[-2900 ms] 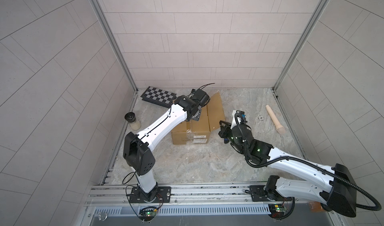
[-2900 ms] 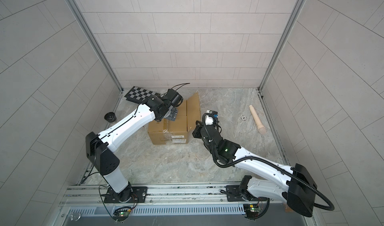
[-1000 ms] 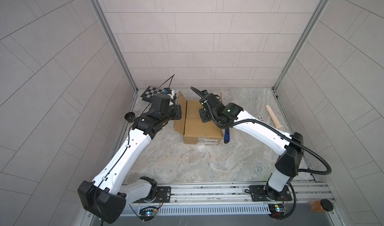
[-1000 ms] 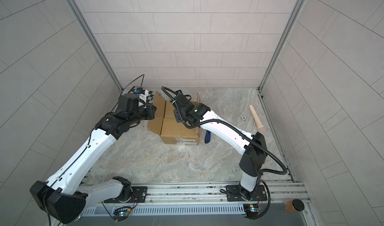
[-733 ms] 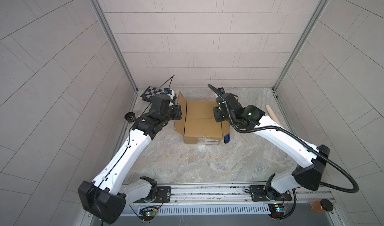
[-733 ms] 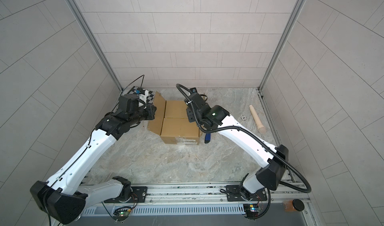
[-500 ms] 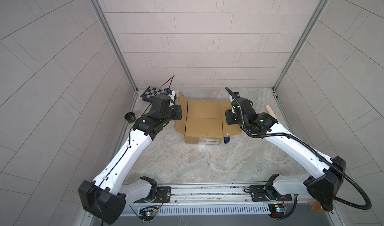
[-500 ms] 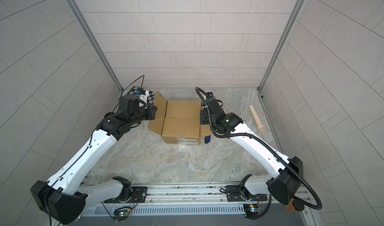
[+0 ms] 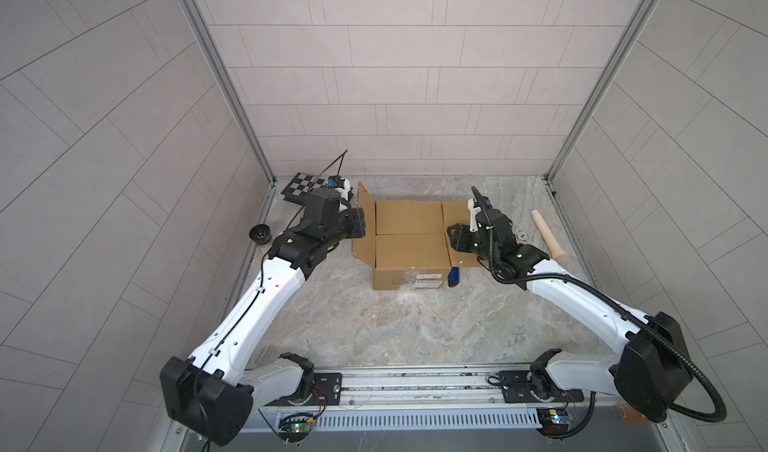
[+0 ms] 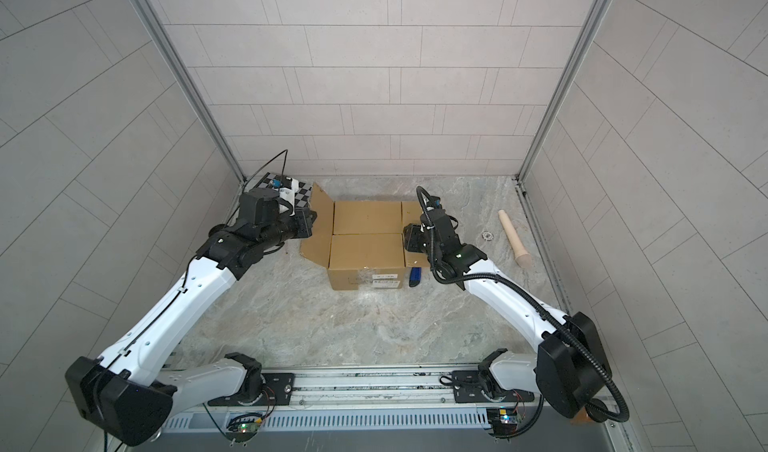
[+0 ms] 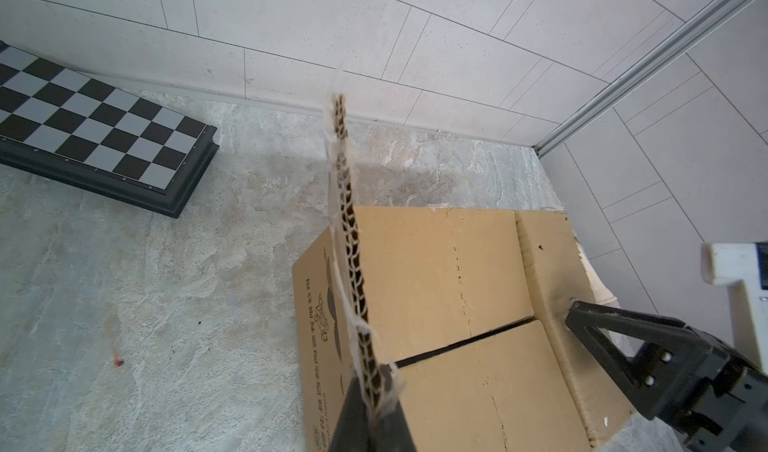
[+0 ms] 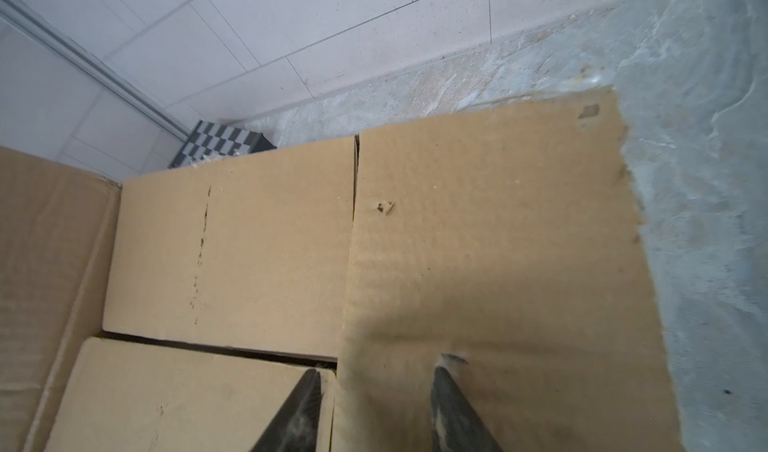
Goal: Unpack the express box
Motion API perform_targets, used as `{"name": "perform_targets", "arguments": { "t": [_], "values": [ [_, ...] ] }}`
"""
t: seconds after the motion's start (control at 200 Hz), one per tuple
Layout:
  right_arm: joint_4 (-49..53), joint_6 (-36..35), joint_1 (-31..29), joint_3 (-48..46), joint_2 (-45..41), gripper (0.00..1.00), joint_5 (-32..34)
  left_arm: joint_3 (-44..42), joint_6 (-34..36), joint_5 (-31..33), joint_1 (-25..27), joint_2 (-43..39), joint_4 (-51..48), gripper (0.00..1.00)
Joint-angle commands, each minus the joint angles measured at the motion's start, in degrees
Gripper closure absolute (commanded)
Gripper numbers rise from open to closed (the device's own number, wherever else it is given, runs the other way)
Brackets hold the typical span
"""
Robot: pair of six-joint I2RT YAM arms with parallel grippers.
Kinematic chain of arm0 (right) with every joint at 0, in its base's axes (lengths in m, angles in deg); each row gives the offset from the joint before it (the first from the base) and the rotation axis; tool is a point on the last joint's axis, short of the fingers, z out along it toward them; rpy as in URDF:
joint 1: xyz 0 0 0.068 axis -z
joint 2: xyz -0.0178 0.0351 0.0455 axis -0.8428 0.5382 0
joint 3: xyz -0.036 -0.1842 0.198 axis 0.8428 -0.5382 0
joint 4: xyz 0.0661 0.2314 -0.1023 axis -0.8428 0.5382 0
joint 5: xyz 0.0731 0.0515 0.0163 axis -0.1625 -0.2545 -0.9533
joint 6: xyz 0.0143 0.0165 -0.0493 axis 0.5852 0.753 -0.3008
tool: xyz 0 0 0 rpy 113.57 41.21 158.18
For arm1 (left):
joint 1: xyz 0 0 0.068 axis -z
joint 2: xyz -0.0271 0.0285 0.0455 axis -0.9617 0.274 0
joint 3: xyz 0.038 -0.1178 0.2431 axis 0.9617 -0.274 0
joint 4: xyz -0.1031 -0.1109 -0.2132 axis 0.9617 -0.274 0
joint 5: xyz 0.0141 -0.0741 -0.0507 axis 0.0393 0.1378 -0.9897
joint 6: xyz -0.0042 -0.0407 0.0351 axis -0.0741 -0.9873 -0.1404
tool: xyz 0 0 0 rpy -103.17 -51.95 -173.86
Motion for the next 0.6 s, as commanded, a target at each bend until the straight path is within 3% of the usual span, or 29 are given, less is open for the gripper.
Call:
{"name": "perform_targets", "arguments": {
  "t": [0.0, 0.13, 0.31, 0.596],
  "values": [
    [-5.59, 7.41, 2.10, -4.66, -0.42, 0.54, -8.44, -0.95, 0.42, -3.02, 0.55, 0.28, 5.08, 1.00],
    [-6.58, 7.43, 3.38, -3.97, -0.88, 0.54, -9.90, -1.13, 0.13, -3.63, 0.61, 0.37, 5.40, 1.00],
    [12.66, -4.86, -1.14, 12.64, 1.28, 0.54, -1.27, -1.48, -0.48, -4.68, 0.54, 0.37, 6.20, 1.00],
    [32.41, -13.62, -10.46, 34.92, 15.55, 0.54, 8.41, -2.58, -1.85, -5.86, 0.59, -0.04, 7.59, 1.00]
  ]
}}
